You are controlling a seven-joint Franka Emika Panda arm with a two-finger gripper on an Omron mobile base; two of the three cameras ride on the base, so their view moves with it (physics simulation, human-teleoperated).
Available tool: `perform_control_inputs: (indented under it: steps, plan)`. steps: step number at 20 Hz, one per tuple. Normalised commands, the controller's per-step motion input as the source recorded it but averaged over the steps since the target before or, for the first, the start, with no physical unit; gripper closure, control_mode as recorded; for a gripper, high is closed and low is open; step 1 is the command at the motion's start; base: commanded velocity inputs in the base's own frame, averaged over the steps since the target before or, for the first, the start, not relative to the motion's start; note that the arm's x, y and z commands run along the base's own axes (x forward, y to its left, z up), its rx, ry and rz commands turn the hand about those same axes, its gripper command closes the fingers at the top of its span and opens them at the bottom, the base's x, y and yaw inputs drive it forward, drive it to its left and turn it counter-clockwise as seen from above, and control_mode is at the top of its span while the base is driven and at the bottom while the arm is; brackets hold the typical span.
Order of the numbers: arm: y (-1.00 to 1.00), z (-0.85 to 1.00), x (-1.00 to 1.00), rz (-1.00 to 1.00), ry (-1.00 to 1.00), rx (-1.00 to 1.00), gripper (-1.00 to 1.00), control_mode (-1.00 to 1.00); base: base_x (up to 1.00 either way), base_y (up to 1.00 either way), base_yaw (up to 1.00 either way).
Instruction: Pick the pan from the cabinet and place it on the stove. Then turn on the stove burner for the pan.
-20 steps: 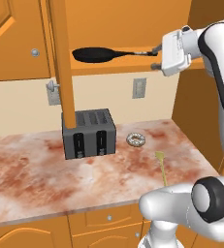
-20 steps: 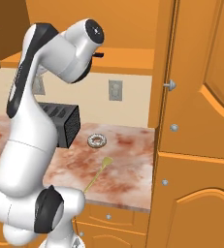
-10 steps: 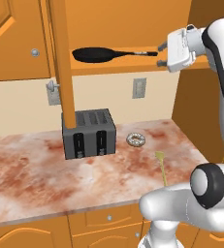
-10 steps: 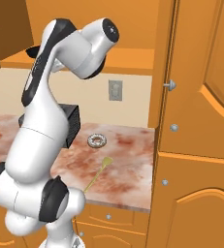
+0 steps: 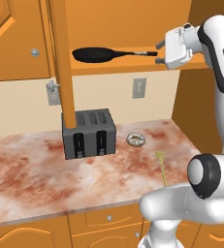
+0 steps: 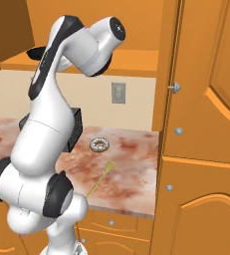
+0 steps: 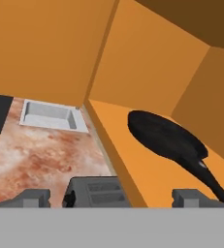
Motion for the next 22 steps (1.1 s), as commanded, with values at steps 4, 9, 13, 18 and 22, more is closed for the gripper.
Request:
perform_control_inputs:
  steps: [4,9,13,18,22]
  plan:
    - [0.0,0.0,0.16,0.0,0.0,0.0,-1.0,-1.0,0.0,0.0,0.0]
    - [-0.01,0.0,0.12,0.0,0.0,0.0,-1.0,-1.0,0.0,0.0,0.0]
    - [-0.02,0.0,0.14,0.0,0.0,0.0,-1.0,-1.0,0.0,0.0,0.0]
    - [-0.08,0.0,0.14,0.0,0.0,0.0,-1.0,-1.0,0.0,0.0,0.0]
    - [-0.02,0.0,0.16,0.0,0.0,0.0,-1.0,-1.0,0.0,0.0,0.0]
